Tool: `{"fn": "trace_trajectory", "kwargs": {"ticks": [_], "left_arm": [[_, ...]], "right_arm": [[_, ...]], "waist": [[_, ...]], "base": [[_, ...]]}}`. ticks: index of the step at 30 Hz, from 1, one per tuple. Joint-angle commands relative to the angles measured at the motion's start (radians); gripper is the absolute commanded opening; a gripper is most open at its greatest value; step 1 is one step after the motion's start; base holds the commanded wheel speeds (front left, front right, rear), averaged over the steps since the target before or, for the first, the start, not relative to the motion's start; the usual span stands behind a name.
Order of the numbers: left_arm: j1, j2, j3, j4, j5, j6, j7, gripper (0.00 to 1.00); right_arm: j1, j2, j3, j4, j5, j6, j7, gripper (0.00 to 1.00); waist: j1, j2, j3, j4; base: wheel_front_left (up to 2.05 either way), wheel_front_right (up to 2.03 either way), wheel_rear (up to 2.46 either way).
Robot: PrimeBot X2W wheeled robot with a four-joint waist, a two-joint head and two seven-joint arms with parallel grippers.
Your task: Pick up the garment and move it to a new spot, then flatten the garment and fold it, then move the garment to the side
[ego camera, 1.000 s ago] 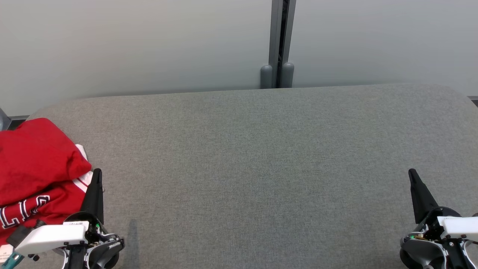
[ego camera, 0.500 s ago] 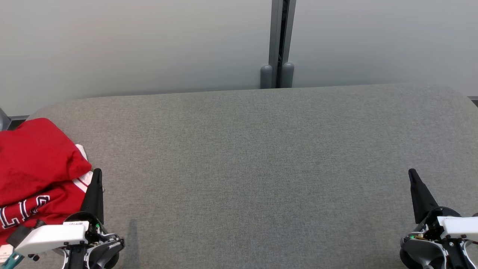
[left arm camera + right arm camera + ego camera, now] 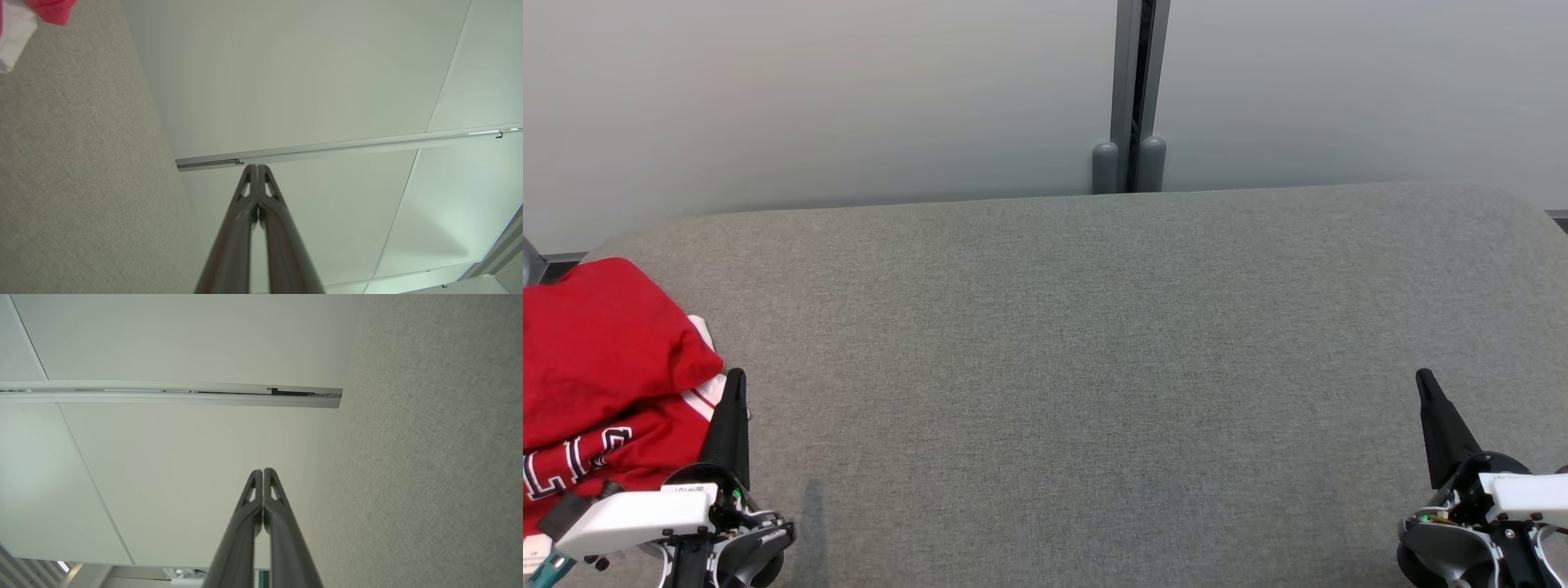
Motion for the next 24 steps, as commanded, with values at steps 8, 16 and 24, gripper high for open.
{"fn": "trace_trajectory", "kwargs": {"ticks": [8,16,24], "left_arm": [[0.032,-0.011,-0.004,0.031,0.005,0.000,-0.008,1.00],[0.030,0.001,-0.019,0.041,0.068,0.000,-0.045,1.00],[0.028,0.006,-0.026,0.052,0.231,0.000,-0.083,1.00]], "right_arm": [[0.026,0.014,0.007,0.026,-0.005,-0.001,-0.007,1.00],[0.016,-0.004,0.050,0.024,-0.063,-0.001,-0.045,1.00],[0.004,-0.003,0.069,0.033,-0.221,-0.001,-0.083,1.00]], "waist": [[0.0000,0.0000,0.001,0.000],[0.0000,0.0000,0.002,0.000],[0.0000,0.0000,0.005,-0.001]], "base": [[0.00,0.00,0.00],[0.00,0.00,0.00],[0.00,0.00,0.00]]}}
